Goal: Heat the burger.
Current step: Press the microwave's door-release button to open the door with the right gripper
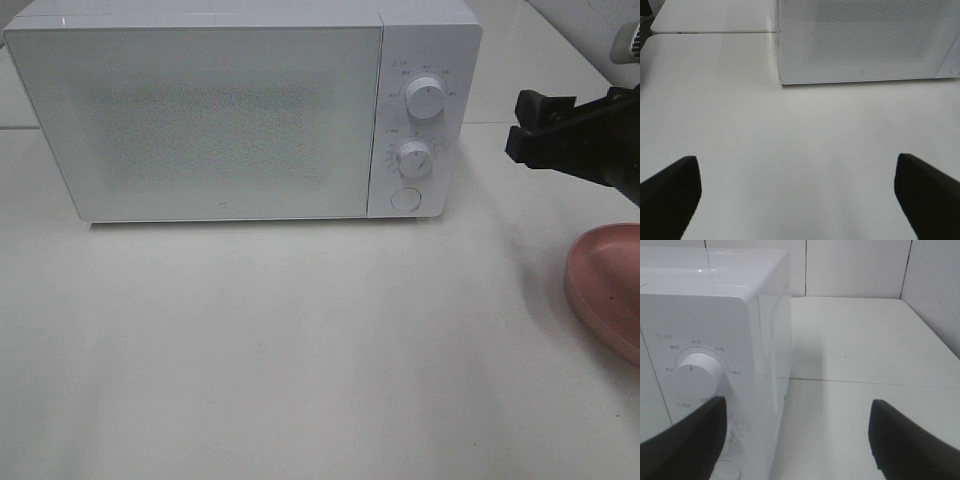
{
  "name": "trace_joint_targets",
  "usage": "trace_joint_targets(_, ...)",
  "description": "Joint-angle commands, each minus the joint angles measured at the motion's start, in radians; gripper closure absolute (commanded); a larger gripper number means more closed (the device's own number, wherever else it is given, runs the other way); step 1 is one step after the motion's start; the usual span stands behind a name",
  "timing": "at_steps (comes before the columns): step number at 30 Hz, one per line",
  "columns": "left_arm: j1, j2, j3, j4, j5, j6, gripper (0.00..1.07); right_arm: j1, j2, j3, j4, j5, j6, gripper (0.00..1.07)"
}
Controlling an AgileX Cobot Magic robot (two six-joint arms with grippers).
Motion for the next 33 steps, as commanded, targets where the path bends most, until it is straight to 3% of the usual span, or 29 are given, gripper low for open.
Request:
trace_joint_targets(1, -0.006, -0.025, 0.004, 0.002, -0.007, -0.004, 0.06, 0.051, -0.002, 0.003, 0.045, -0.009, -0.037, 0.32)
trace_joint_targets(12, -0.006, -0.025, 0.004, 0.002, -0.007, -0.004, 0.06, 0.162, 0.007, 0.01, 0.138, -0.018, -0.077, 0.32)
trace_joint_targets(20, -0.006, -0.025, 0.004, 0.002, -0.007, -0.004, 0.06, 0.244, 0.102, 0.022, 0.207, -0.073, -0.076, 0.32)
trace_joint_targets(28, -0.006, -0.025, 0.004, 0.002, -0.007, -0.004, 0.06, 0.333, 0.228, 0.022, 0.263, -0.132, 0.053, 0.32)
trace_joint_targets(33, -0.006, -0.025, 0.004, 0.002, -0.007, -0.004, 0.06, 0.334, 0.263, 0.022, 0.267, -0.138, 0.121, 0.32)
